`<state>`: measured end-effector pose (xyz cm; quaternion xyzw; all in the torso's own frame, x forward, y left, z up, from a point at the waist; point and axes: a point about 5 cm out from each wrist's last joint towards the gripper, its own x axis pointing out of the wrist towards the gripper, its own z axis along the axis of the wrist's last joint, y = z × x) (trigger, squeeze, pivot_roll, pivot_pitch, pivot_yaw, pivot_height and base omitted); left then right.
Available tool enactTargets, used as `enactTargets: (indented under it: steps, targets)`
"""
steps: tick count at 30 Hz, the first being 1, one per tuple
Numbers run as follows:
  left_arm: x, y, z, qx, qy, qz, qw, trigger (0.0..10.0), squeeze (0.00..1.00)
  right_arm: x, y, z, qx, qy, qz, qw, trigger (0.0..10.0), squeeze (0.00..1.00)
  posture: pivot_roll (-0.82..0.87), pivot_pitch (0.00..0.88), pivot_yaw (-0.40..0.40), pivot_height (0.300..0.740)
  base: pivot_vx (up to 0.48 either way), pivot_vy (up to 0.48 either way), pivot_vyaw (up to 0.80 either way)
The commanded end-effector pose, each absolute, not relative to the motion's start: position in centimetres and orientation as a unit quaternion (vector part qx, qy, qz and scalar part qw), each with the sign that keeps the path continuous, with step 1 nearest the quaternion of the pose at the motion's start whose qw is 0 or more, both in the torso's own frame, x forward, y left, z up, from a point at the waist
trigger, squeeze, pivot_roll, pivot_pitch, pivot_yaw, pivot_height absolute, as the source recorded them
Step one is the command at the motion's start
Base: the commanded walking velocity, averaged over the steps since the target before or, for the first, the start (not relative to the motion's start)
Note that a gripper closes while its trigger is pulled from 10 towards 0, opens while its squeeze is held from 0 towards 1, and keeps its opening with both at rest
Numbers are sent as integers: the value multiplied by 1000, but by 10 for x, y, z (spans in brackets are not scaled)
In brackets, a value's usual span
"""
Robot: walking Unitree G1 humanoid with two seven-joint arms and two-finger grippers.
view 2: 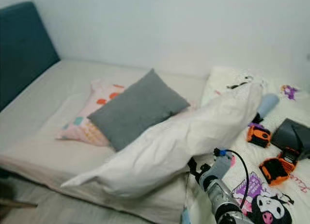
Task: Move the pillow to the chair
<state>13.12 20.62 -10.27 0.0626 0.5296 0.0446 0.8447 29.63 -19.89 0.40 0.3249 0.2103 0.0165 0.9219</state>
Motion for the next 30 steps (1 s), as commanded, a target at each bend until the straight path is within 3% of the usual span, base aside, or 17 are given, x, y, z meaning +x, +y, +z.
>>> enactTargets:
  steps: [1, 6, 13, 17, 21, 27, 28, 29, 30]
  targets:
    - [125, 204, -105, 64, 539, 41, 839, 10000, 0, 303, -196, 12, 364, 181, 28, 913, 10000, 0, -102, 66, 40, 740, 0, 0, -719]
    - [126, 202, -105, 64, 539, 41, 839, 10000, 0, 314, -193, 30, 442, 110, 82, 886, 10000, 0, -102, 67, 41, 740, 0, 0, -719]
    - [126, 202, -105, 65, 540, 38, 838, 10000, 0, 326, -185, 54, 469, 56, 167, 865, 10000, 0, -109, 71, 45, 740, 0, 0, -719]
    - [126, 200, -106, 66, 541, 35, 838, 10000, 0, 330, -177, 43, 396, 151, 111, 899, 10000, 0, -113, 72, 45, 740, 0, 0, -125]
    - [125, 198, -106, 64, 540, 35, 838, 10000, 0, 324, -178, 26, 350, 237, 28, 906, 10000, 0, -110, 77, 42, 740, 0, 0, 0]
    - [122, 198, -107, 65, 542, 33, 837, 10000, 0, 322, -174, 23, 372, 245, 26, 895, 10000, 0, -103, 85, 49, 740, 0, 0, 0]
    - [121, 198, -107, 66, 543, 33, 836, 10000, 0, 322, -171, 24, 382, 242, 37, 891, 7216, 0, -103, 85, 49, 740, 0, 0, 0]
    - [121, 198, -107, 66, 543, 33, 836, 10000, 0, 322, -171, 24, 382, 242, 37, 891, 7216, 0, -103, 85, 49, 740, 0, 0, 0]
    - [120, 198, -108, 66, 544, 34, 835, 10000, 0, 322, -166, 24, 386, 242, 55, 889, 0, 0, -100, 86, 50, 740, 0, 0, 0]
